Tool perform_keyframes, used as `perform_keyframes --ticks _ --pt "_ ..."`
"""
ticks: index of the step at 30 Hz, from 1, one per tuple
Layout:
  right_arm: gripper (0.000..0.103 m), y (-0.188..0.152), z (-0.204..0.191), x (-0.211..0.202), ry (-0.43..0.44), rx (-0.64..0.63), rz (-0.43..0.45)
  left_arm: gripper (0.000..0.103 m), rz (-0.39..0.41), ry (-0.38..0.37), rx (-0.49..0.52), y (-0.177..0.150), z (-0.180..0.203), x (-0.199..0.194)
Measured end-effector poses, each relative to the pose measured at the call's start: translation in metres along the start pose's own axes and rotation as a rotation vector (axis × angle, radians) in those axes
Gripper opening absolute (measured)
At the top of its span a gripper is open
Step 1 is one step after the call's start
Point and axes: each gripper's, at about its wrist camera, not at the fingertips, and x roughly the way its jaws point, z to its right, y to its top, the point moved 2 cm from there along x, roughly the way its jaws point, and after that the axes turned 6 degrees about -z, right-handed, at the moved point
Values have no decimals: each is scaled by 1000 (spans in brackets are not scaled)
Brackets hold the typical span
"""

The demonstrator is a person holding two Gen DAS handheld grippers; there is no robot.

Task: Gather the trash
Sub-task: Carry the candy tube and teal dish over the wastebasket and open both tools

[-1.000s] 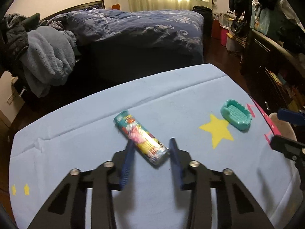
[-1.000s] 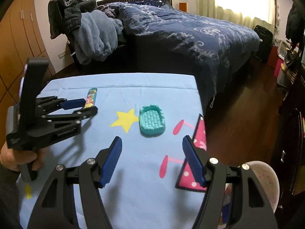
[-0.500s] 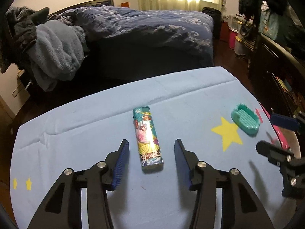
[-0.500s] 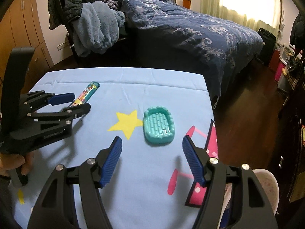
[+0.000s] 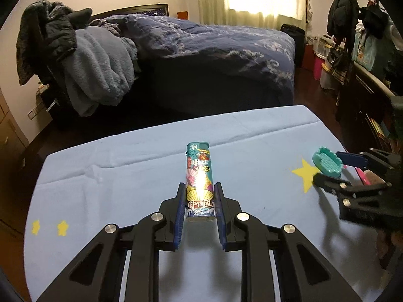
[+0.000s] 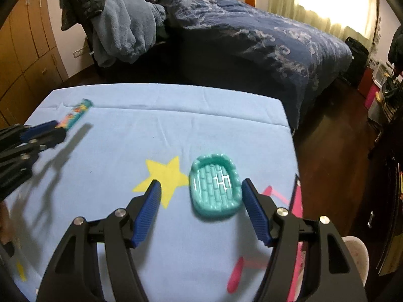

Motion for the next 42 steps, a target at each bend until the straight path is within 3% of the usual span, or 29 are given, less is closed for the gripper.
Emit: perform_keyframes --ticks 1,3,4,12,21,33,42 --pt "66 1 1 0 0 8 -4 22 5 0 -2 -1 -2 -3" --pt "53 0 2 -2 2 11 -4 22 11 -4 -8 -3 -6 -8" --pt "41 1 2 -2 3 15 -6 22 16 -5 -13 -5 -8 -11" --pt "40 -18 3 -20 11 34 23 22 26 -6 -52 -16 -18 -28" --pt "41 -69 21 -88 -7 87 130 22 63 -26 -47 -37 -7 -66" --pt "41 -163 80 -172 -47 263 224 22 117 -109 77 -47 80 -104" --pt "41 -210 135 -203 -121 403 257 22 147 -255 225 -31 190 -117"
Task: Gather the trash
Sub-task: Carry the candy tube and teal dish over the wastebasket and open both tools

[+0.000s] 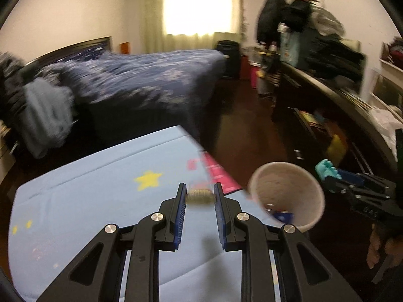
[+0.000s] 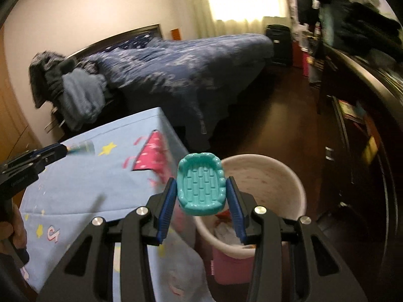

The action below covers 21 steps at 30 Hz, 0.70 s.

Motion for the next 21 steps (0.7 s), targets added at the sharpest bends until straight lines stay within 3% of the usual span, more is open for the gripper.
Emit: perform_keyframes --ticks 11,16,19,21 --pt "41 -2 51 5 -85 83 10 22 -9 -130 122 34 99 45" --pt "41 -4 57 11 -69 112 9 22 -31 -83 160 25 105 49" --pt "41 -7 54 10 -63 102 12 23 -67 17 141 0 81 45" --pt "41 -7 51 11 -57 94 14 23 -139 59 96 -21 61 50"
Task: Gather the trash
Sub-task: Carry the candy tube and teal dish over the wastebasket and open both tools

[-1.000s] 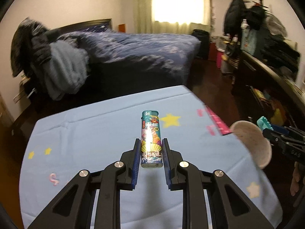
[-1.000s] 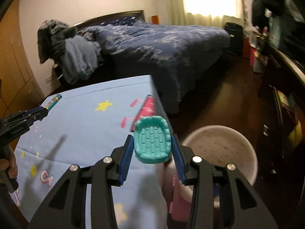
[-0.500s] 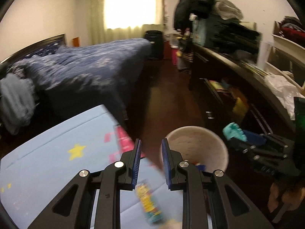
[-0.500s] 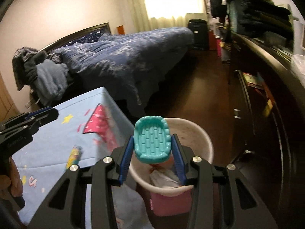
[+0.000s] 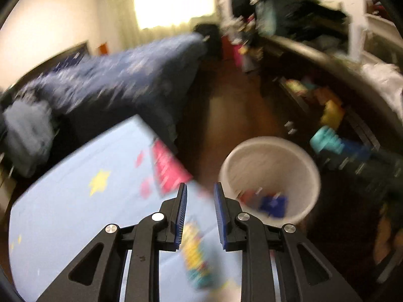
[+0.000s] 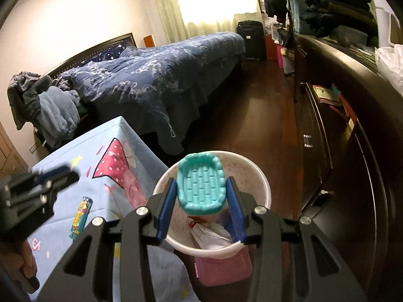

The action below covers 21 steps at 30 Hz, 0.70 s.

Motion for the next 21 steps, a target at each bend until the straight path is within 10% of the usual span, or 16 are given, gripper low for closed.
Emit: perform_keyframes --ticks 8,21 --pt "41 2 -11 3 34 -5 1 26 -137 0 -48 -23 4 29" --pt "41 3 -11 -2 55 1 12 22 19 -58 -50 -19 -6 4"
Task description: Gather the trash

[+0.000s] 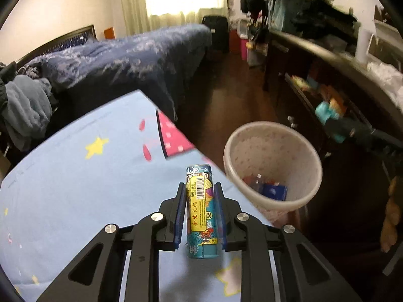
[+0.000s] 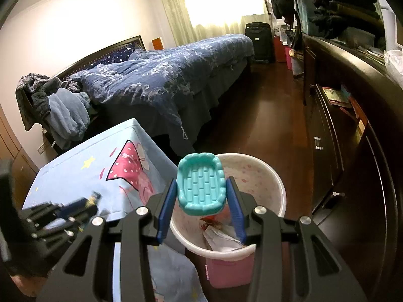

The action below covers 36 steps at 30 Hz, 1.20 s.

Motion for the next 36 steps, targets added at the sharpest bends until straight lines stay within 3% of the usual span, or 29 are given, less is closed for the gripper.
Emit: perform_keyframes --ticks 6,13,25,26,31,36 --pt "41 4 6 4 -30 14 0 22 41 -79 18 40 15 -6" --pt "41 11 25 17 -72 55 -10 22 22 -155 81 84 66 27" --pt "42 16 40 53 -82 52 -62 23 -14 -145 75 104 75 63" --pt "42 16 40 54 -84 50 -63 25 -15 -144 73 104 75 63" --pt "49 13 37 64 -84 36 -79 59 5 -154 54 103 69 59" --pt "51 11 38 68 -90 48 -95 64 20 -160 18 100 55 49"
